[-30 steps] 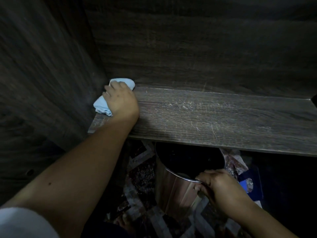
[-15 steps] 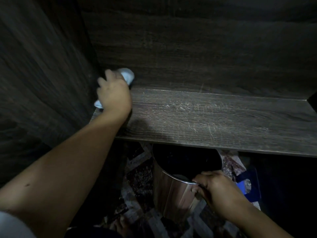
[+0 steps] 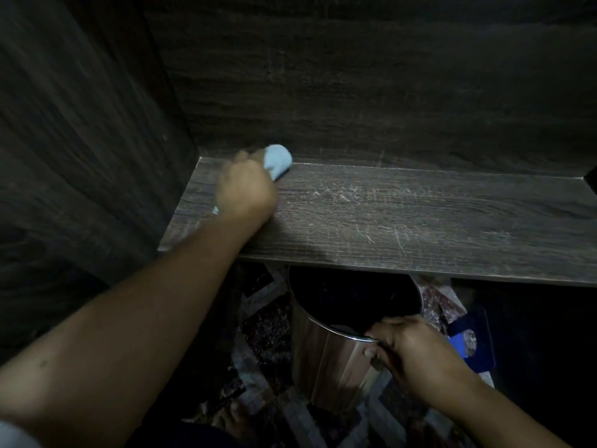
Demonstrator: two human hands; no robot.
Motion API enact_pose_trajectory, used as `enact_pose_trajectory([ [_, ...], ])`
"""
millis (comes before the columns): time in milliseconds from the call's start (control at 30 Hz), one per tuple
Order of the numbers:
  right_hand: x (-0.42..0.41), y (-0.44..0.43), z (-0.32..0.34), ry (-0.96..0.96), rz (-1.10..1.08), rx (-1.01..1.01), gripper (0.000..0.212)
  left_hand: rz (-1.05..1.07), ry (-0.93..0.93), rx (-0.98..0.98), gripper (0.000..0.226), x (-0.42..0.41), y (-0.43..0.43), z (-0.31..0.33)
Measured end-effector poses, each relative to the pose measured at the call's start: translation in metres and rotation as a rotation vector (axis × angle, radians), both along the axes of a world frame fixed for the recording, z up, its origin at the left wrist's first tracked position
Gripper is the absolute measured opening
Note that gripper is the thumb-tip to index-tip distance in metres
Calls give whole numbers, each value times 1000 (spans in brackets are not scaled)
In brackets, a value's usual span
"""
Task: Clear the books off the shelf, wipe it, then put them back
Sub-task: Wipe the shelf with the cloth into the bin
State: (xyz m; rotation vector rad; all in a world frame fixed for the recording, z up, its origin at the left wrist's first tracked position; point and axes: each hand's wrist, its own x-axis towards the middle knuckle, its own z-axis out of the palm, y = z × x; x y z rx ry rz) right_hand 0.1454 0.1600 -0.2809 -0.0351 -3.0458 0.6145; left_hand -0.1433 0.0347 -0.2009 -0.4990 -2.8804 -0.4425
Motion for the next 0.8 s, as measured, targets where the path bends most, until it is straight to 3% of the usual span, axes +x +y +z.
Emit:
enact_pose_trajectory([
  [67,0,-1,2,8,-24,-3,24,-48,148,11,49,14,-3,-4],
  [167,0,-2,3,30,-24,3,23,145,338,-55,50,-14,-13,-5],
  [233,-1,-3,3,27,-23,11,22,229,370,-124,46,-35,-23,-3],
  [333,0,-2,3,13,-24,15,20,205,266,-362,43,-46,-29,-11],
  [400,0,-1,2,2,-34,24,18,214,157,-351,41,-51,-24,-15],
  [500,-1,0,0,1,-42,18,14,276,-172,-51,38,-61,-15,3],
  [600,0,1,-1,8,-31,10,11,163,-408,273,43,-56,-15,26],
  [667,-1,0,1,6,-22,8,10,55,-259,293,34,-41,-17,27],
  [733,-1,-1,4,10,-20,7,10,51,82,226,31,-33,-22,24],
  [800,-1,-2,4,11,-19,-8,10,34,303,128,40,-35,-28,18],
])
